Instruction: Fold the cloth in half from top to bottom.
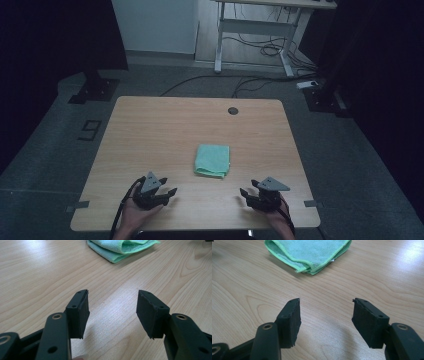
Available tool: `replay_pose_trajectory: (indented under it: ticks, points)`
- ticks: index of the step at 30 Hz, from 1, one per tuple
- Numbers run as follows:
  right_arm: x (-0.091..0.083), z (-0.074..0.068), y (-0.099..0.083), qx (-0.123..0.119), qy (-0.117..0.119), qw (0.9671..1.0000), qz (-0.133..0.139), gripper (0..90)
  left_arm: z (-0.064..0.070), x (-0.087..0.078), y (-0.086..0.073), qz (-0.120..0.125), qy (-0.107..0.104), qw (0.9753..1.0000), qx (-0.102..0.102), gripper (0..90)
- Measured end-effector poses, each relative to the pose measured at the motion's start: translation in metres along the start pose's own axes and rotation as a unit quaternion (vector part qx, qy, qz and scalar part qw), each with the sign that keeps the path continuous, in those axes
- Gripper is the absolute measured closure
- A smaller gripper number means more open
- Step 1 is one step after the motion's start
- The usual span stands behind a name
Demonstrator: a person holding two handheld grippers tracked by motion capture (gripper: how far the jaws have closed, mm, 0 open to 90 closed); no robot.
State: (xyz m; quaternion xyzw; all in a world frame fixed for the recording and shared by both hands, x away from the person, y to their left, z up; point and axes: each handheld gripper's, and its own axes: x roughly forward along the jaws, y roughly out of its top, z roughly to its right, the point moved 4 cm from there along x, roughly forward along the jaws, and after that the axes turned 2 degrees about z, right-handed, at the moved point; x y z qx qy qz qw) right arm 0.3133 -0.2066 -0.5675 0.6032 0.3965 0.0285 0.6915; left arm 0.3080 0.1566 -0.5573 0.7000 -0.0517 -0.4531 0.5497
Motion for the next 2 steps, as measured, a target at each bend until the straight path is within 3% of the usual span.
replay_pose_trajectory:
  ticks: [2]
  points:
    - [0.0002,0.0002,0.0002,0.0,0.001,1.0,0.001,38.8,-0.0005,-0.0002,-0.0004,-0.001,0.001,1.0,-0.001,43.3]
